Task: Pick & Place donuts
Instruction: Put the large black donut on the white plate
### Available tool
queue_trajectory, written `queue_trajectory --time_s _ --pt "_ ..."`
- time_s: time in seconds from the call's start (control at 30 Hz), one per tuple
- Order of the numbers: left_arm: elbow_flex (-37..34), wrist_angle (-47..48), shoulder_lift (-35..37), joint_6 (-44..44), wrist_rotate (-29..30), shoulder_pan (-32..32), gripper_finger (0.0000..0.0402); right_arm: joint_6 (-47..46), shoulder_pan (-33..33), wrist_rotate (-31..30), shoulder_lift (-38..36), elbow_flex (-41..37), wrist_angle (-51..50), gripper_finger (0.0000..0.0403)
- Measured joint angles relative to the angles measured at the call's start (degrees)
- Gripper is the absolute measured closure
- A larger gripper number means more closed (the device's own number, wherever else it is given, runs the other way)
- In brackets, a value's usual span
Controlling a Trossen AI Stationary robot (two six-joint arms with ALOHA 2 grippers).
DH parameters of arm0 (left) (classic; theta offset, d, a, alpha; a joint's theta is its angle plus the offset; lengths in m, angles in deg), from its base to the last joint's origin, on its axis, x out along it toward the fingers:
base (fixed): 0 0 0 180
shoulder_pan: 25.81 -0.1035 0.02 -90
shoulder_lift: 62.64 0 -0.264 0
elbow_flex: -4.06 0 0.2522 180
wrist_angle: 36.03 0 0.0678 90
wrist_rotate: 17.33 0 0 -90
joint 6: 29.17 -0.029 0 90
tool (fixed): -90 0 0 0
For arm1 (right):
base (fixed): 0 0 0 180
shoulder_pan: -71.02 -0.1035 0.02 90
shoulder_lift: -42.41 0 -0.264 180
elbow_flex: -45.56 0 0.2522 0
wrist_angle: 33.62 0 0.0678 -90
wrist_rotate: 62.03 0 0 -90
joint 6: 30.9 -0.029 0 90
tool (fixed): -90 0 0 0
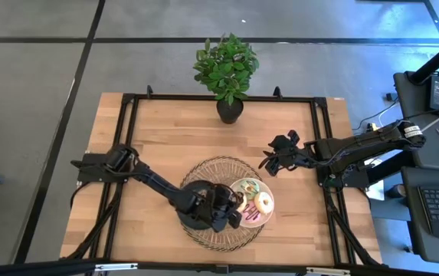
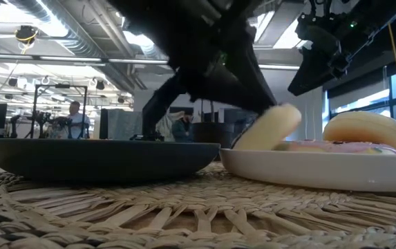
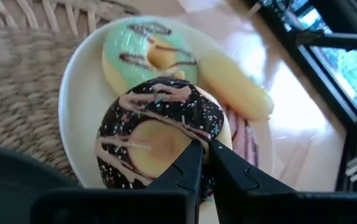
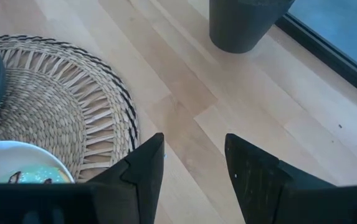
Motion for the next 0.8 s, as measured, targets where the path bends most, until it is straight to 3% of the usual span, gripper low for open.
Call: queue_trajectory --time_s 0.57,0.8 --pt "0.04 -0.32 -1.25 0.3 -1.25 -0.38 0.0359 -0.02 0.0 0.44 0.0 0.0 -0.02 0.0231" --pt "0.02 -0.37 -1.25 0.3 -1.13 -0.39 0.0331 0.04 0.0 0.46 0.0 0.0 -0.02 0.0231"
